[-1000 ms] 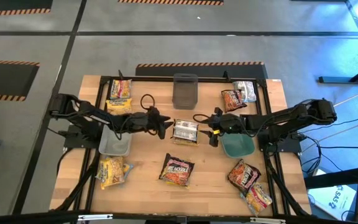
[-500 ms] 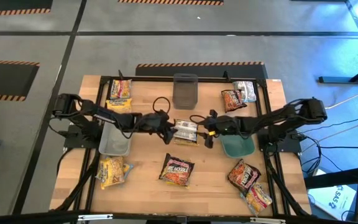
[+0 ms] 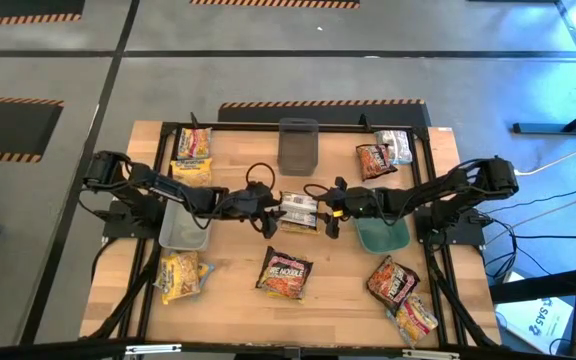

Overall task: Sort Maruchan noodles
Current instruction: Put the black noodle pack into the black bin

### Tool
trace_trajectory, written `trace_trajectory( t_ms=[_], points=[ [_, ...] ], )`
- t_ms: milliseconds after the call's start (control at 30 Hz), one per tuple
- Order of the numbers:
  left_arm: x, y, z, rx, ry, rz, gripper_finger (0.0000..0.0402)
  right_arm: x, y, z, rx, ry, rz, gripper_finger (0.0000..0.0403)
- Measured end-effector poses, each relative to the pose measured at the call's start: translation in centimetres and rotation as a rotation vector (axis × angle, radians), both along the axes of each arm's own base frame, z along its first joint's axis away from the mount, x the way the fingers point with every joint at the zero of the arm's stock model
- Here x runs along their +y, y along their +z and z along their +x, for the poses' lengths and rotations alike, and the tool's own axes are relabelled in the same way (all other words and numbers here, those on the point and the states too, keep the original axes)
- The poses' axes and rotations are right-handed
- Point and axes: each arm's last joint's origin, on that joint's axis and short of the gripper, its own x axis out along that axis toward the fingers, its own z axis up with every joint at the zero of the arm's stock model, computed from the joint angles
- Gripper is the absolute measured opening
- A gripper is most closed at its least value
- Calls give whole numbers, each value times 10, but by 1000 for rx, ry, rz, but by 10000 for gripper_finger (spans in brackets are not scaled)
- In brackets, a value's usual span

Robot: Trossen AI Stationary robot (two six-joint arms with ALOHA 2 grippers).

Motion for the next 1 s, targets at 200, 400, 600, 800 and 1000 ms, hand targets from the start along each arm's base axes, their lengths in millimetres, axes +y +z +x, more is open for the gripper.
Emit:
trace_trajectory(
  t_ms=[200,400,600,800,1000],
  points=[
    [-3,2,1,-18,-10,1,172,0,3,-1,-8,0,0,216],
    [-12,5,8,-119,-46,-9,172,-1,11,0,-44,-25,9,216],
    [-3,-6,8,-54,1,7,172,1,6,-3,18,-5,53,216],
    [9,-1,8,-78,-8,-73,172,11,0,-4,66,79,138,216],
    [21,-14,0,60,66,-129,172,18,-1,-4,66,46,67,216]
  ],
)
